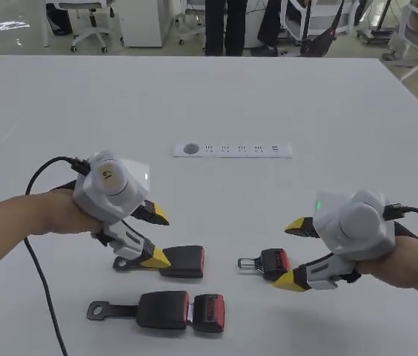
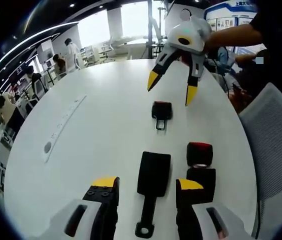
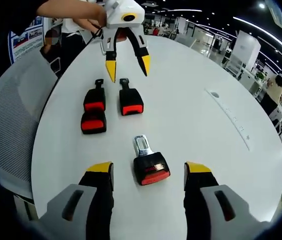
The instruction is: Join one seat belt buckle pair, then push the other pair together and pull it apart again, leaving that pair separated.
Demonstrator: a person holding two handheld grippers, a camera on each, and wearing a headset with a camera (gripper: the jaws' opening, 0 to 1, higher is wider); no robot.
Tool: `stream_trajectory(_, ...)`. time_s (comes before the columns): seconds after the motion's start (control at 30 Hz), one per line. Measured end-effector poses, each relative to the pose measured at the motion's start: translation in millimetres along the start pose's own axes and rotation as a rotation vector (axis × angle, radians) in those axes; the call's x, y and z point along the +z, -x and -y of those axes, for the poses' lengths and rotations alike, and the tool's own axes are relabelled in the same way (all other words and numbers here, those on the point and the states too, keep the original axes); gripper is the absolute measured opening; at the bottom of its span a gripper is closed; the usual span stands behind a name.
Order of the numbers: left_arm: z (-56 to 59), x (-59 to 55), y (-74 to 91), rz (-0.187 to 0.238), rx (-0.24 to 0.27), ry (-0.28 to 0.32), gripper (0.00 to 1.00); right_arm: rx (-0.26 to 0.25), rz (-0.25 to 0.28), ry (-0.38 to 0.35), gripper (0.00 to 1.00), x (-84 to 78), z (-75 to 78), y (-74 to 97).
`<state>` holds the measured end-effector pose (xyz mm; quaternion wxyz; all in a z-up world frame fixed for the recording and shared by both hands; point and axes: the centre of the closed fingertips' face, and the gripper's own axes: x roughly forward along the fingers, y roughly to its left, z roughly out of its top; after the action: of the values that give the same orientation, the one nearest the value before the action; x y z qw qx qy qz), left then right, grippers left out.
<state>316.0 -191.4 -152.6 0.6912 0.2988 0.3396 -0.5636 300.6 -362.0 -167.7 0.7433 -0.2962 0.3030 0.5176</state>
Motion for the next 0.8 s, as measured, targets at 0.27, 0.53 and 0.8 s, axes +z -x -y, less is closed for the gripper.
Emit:
stream_trajectory(0.27, -0.7, -7.3, -15.2, -0.047, -0.021, -0.024, 0.43, 0.024, -0.028, 0.02, 0.51, -12.3, 3.0, -11.1)
stream_trajectory(0.53, 6.2, -10.1, -22.6, -0.093, -0.065, -0.048, 0.42, 0.045, -0.042, 0.004, 0.48, -16.0, 3.5, -20.6)
stream_trajectory(0.8, 6.0, -20.7, -33.7, -0.141, -0.092, -0.074, 0.38, 0.061, -0.07, -0.004, 0.43, -18.3, 1.4, -24.5)
